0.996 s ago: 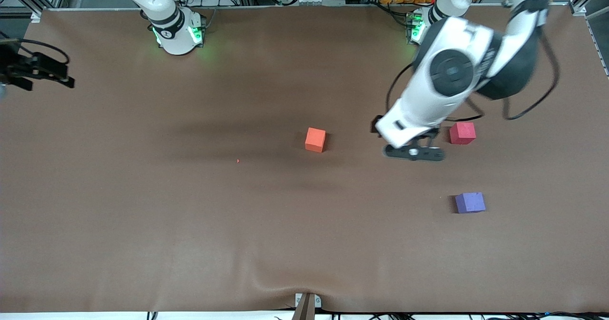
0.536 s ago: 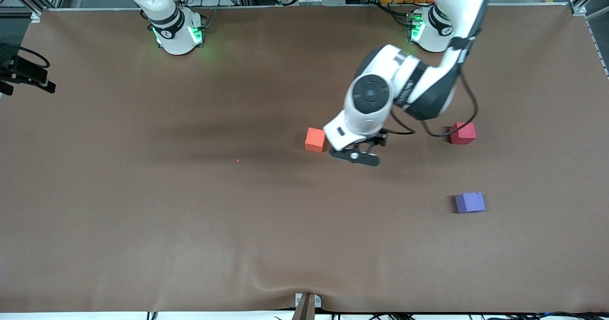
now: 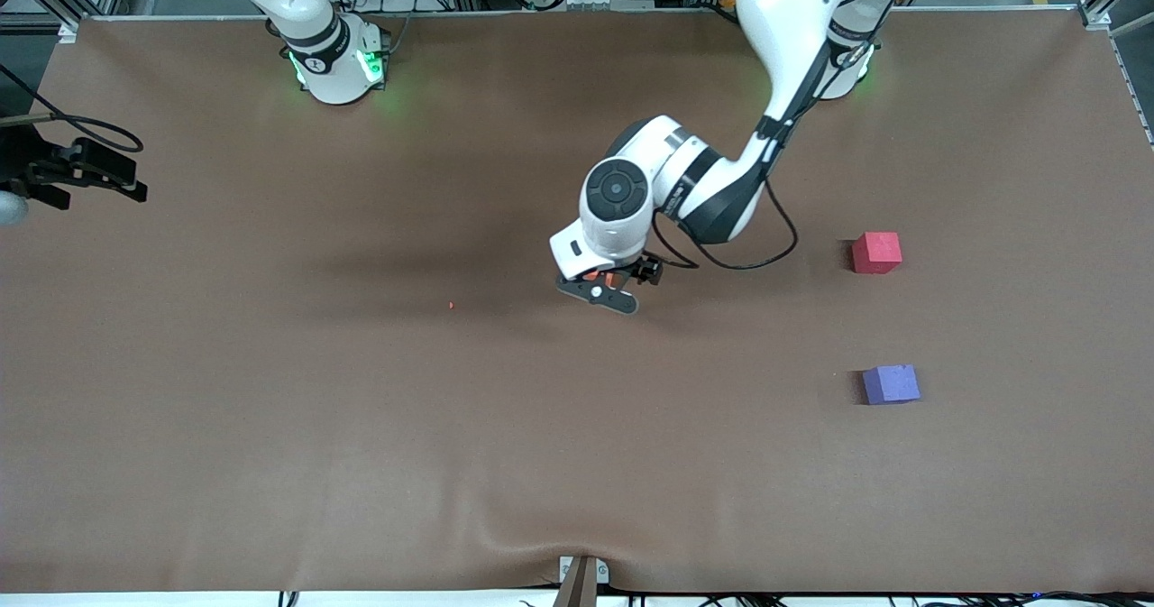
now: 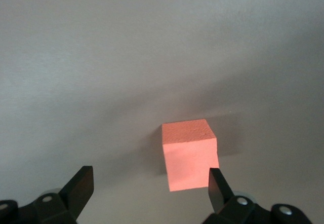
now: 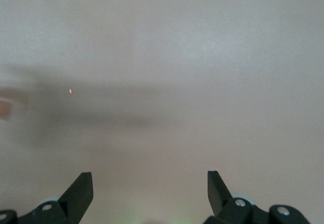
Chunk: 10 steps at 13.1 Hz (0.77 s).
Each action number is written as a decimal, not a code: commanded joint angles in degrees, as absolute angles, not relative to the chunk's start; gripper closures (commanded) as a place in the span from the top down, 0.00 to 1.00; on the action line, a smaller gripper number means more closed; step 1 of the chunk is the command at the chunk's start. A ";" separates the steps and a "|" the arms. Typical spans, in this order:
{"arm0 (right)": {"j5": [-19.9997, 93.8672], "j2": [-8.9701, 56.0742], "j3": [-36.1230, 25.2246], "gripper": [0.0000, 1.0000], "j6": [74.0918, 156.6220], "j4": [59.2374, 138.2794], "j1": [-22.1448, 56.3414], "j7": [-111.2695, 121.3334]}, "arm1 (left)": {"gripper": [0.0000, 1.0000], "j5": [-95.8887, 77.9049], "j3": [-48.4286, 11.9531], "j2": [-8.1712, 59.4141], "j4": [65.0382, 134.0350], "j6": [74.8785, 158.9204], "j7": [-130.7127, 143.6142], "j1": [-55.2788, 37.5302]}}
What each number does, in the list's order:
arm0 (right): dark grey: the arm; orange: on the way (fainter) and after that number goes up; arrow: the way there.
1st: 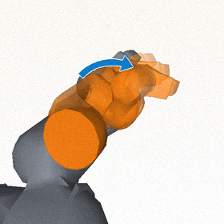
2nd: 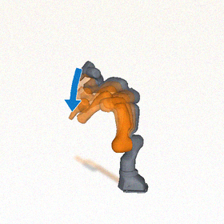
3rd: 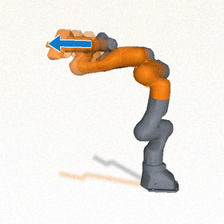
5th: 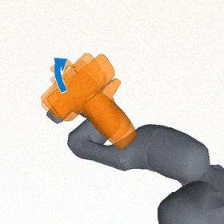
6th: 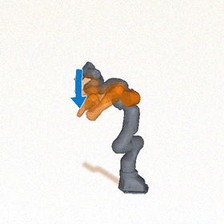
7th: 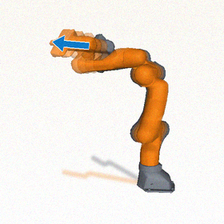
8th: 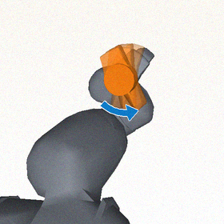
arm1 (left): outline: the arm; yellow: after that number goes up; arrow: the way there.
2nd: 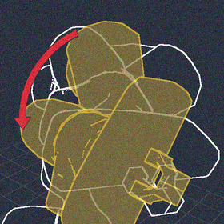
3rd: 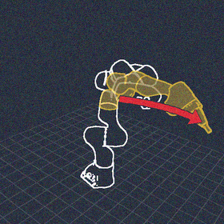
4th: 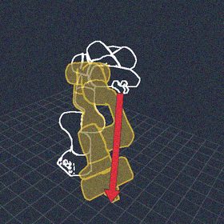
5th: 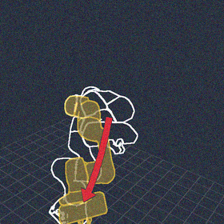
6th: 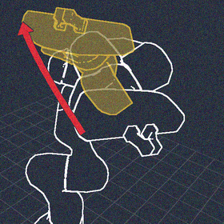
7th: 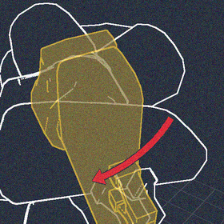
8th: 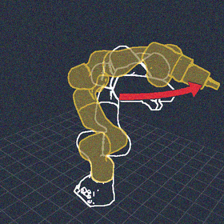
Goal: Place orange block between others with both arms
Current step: 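Move the left gripper over the orange cube, then lower and close the left gripper on the orange cube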
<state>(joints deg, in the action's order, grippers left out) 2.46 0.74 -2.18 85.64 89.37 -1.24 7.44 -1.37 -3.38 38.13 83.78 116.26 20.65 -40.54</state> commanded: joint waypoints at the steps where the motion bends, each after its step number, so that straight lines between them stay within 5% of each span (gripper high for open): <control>1: 0.53 0.09 -2.20 1.00 85.43 89.91 -0.62 7.65 | 1.00 -2.29 -3.34 37.71 84.71 116.45 21.09 -40.78; 10: -4.57 -0.09 -2.11 1.00 82.01 87.89 1.14 7.38 | 1.00 -3.51 -3.60 38.58 89.65 121.73 28.55 -42.98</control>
